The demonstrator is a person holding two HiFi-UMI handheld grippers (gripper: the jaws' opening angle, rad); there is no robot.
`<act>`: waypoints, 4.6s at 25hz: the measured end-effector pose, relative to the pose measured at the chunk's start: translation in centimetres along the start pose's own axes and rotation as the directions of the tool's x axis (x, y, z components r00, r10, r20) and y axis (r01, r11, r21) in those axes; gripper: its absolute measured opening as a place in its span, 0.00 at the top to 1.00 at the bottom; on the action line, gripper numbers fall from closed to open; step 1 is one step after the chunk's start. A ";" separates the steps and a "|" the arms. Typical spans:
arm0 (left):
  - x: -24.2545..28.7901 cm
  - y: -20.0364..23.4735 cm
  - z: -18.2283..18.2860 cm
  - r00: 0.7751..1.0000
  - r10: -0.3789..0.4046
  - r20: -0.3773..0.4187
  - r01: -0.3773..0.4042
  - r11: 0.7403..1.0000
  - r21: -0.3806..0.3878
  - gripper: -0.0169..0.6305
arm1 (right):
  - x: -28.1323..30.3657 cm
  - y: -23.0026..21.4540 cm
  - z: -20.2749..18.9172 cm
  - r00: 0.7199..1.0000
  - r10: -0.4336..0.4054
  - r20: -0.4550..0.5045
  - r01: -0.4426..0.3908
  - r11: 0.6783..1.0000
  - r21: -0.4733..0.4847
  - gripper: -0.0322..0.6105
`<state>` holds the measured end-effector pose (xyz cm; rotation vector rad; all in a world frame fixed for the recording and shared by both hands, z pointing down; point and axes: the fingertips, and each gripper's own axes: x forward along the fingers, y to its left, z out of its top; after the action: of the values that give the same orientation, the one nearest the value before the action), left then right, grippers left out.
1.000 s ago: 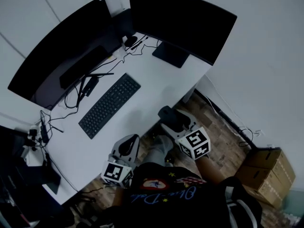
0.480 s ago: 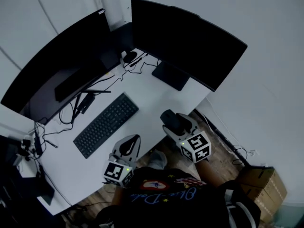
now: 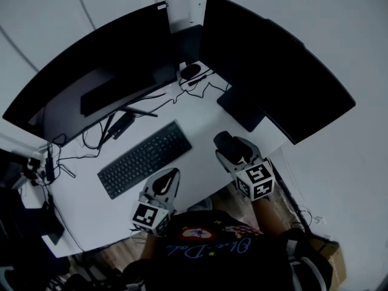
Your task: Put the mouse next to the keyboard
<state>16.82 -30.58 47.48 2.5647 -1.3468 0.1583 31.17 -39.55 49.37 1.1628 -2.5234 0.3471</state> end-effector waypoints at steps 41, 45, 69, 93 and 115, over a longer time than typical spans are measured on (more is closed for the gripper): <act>1.2 8.8 -2.4 0.980 0.190 -0.067 -0.197 0.973 -0.124 0.97 | 15.1 -2.0 -10.2 0.947 0.068 -0.314 -0.080 0.997 -0.023 0.50; 1.2 8.8 -2.3 0.981 0.181 -0.064 -0.188 0.975 -0.119 0.97 | 15.1 -1.8 -10.7 0.944 0.067 -0.323 -0.076 0.997 -0.018 0.50; -1.1 9.1 -1.5 0.975 0.220 -0.008 -0.220 0.968 -0.120 0.97 | 14.9 -1.5 -10.2 0.937 0.048 -0.347 -0.074 0.995 -0.062 0.50; -8.5 10.7 -1.3 0.908 0.415 0.057 -0.405 0.904 -0.134 0.97 | 11.6 8.8 3.8 0.946 0.318 0.052 -0.317 0.948 -0.032 0.95; -10.7 12.5 -1.9 0.877 0.475 0.071 -0.459 0.873 -0.167 0.97 | 13.0 12.4 4.7 0.921 0.390 0.015 -0.387 0.918 -0.087 0.95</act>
<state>0.46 -28.39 49.09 2.1098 -1.9281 -0.0020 12.80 -42.27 49.29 0.6320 -2.7613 0.3176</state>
